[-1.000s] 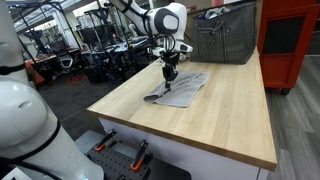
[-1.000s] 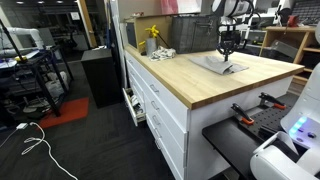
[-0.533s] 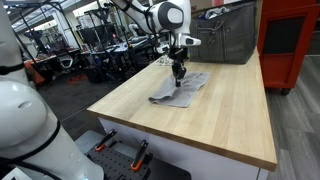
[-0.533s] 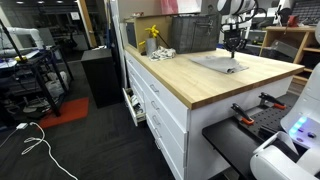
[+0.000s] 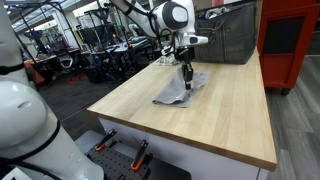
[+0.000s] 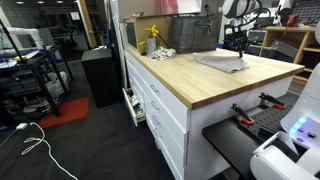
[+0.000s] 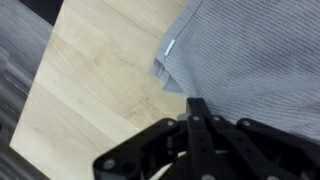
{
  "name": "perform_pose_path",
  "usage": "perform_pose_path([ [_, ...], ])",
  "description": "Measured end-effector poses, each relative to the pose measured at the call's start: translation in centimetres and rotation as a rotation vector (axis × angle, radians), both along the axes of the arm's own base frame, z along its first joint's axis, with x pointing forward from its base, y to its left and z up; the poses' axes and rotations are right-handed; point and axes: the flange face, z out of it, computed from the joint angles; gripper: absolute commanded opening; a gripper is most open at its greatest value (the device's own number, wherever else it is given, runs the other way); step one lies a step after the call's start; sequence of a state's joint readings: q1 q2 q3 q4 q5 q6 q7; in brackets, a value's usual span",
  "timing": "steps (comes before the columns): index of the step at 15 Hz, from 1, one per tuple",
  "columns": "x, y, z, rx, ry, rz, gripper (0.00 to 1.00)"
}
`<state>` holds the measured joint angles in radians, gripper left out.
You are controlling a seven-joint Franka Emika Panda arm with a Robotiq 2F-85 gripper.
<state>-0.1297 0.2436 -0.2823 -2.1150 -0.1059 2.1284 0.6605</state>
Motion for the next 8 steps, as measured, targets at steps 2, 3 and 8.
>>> perform_pose_path([
  [2, -0.27, -0.28, -0.14, -0.032, 0.013, -0.019, 0.26],
  [3, -0.37, -0.32, -0.24, -0.045, 0.018, -0.026, 0.27],
  [8, -0.77, -0.05, -0.8, -0.069, 0.038, -0.036, 0.65],
])
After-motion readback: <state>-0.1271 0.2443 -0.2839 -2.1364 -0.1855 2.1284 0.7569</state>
